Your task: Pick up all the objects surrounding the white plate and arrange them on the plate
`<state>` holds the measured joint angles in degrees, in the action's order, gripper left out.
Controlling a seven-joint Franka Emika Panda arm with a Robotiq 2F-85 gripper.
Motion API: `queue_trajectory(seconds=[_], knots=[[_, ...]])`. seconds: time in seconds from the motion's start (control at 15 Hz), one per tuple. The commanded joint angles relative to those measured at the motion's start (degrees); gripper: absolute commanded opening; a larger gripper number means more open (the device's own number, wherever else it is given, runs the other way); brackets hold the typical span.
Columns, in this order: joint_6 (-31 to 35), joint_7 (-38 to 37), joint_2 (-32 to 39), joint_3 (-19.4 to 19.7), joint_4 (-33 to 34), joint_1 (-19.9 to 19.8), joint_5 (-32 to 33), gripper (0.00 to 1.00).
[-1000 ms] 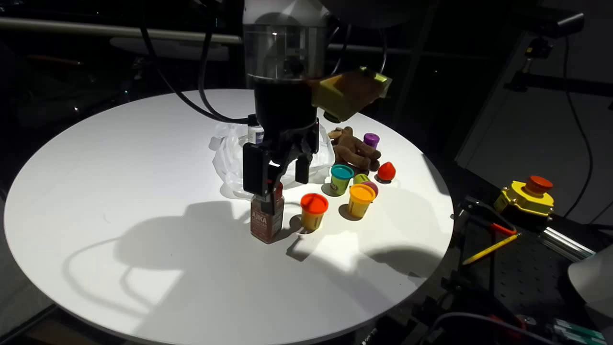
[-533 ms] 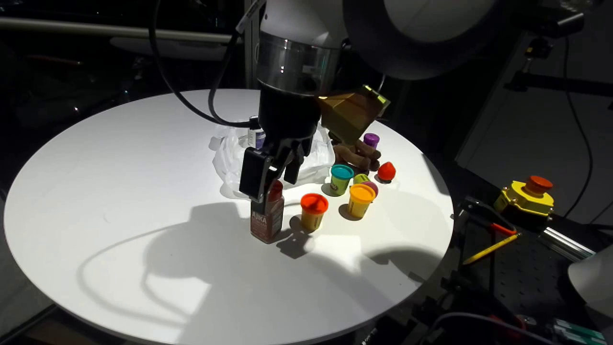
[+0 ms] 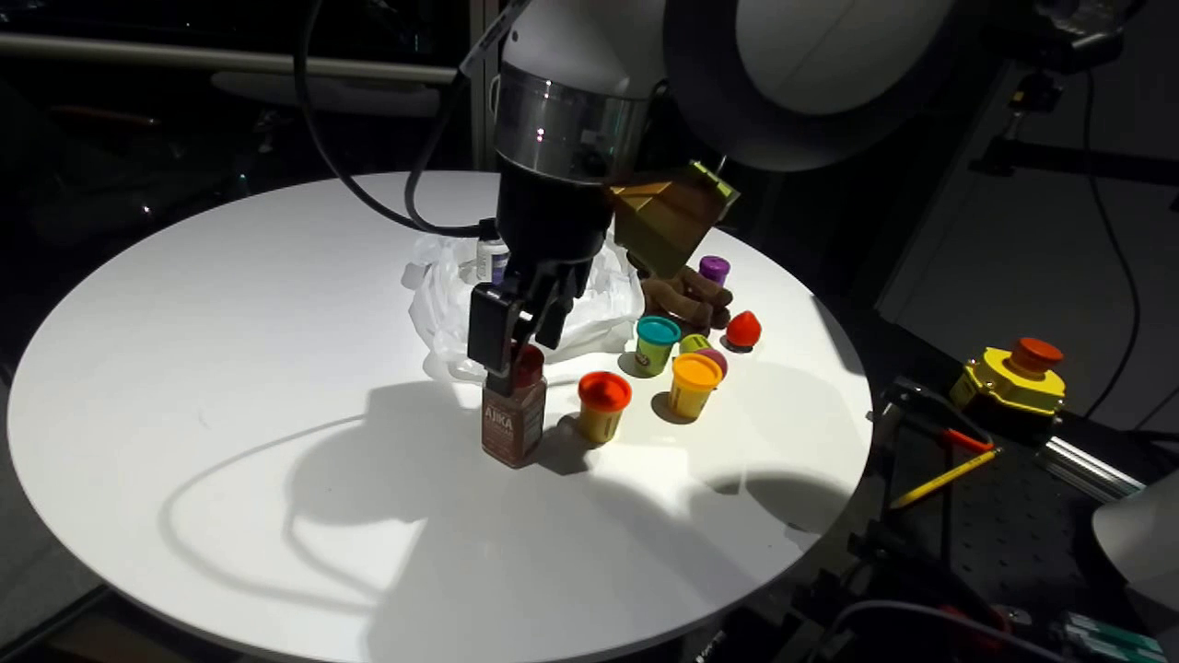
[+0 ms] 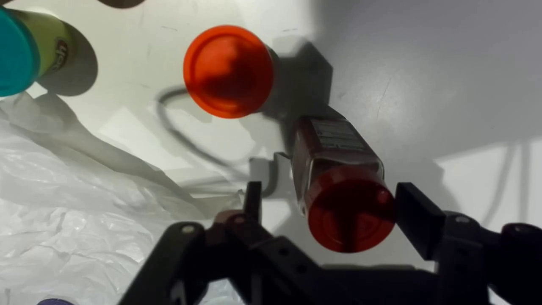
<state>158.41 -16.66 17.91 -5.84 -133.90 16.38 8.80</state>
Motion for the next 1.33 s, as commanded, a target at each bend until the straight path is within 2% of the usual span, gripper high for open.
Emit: queue_trajectory(seconds=[0.0,0.2,0.47,0.67,0.8,1.27], knots=[[0.1,0.7,0.9,0.3,1.3,0.4,0.0,0.49],[0.3,0.7,0.5,0.3,1.2,0.4,-0.1,0.27],[-2.8,-2.5,-3.4,0.9,2.2,1.4,-0.2,0.27],[-6.0,-6.4,-5.0,1.7,7.5,1.2,0.1,0.27],[-8.4,-9.3,-3.5,2.6,12.9,0.6,0.7,0.27],[-16.9,-12.3,10.5,6.8,29.1,-2.1,-0.3,0.26]])
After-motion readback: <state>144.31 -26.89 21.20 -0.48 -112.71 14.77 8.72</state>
